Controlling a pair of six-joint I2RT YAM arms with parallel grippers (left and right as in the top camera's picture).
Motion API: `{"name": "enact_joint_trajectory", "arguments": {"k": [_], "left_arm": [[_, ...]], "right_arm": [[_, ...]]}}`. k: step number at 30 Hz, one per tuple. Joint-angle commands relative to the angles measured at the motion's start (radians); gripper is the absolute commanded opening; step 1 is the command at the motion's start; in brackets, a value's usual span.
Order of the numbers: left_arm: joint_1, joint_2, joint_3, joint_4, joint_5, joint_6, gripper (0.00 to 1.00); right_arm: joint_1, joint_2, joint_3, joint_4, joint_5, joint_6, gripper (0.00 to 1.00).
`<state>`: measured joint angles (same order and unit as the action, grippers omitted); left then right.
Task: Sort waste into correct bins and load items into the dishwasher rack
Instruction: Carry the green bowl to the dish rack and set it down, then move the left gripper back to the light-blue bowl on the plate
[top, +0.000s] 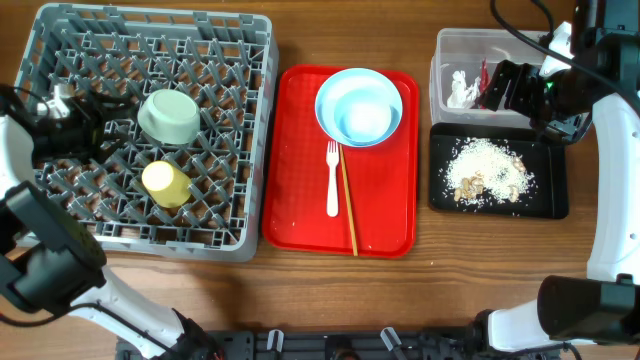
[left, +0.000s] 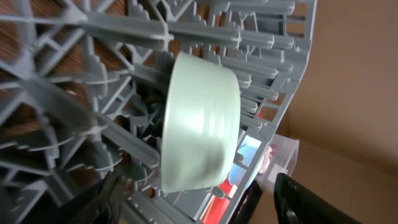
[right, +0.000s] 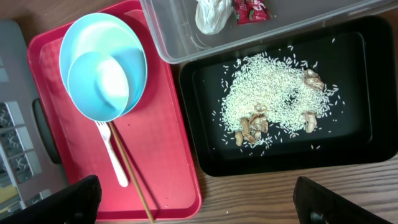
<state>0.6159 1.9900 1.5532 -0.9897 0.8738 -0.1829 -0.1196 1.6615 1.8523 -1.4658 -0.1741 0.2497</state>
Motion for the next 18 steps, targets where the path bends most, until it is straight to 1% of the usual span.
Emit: {"name": "enact_joint_trajectory", "arguments": {"k": [1,5,9,12,15,18], "left_arm": [[0.008,-0.119,0.004,0.013,-0.012,0.023,0.78],[-0.031,-0.208,0.004,0.016,-0.035,0.024,0.78],[-0.147,-0.290,0.004,0.030,-0.133,0.023,0.78],[-0.301,-0.334,0.004,0.076,-0.256,0.023,0.79],[-0.466,-0.342,0.004,0.147,-0.372,0.023,0.85],[-0.618,-0.330,0.004,0.219,-0.463,0.023,0.86]], "right_arm": [[0.000,0.002,0.005,0.000,0.018,0.012,1.00],[-0.001,0.002,0.005,0.001,0.019,0.011,1.00],[-0.001,0.002,0.005,0.003,0.072,0.006,1.00],[-0.004,0.002,0.005,0.003,0.106,0.013,1.00],[-0.010,0.002,0.005,0.003,0.143,0.013,1.00],[-0.019,0.002,0.005,0.003,0.156,0.016,1.00]]}}
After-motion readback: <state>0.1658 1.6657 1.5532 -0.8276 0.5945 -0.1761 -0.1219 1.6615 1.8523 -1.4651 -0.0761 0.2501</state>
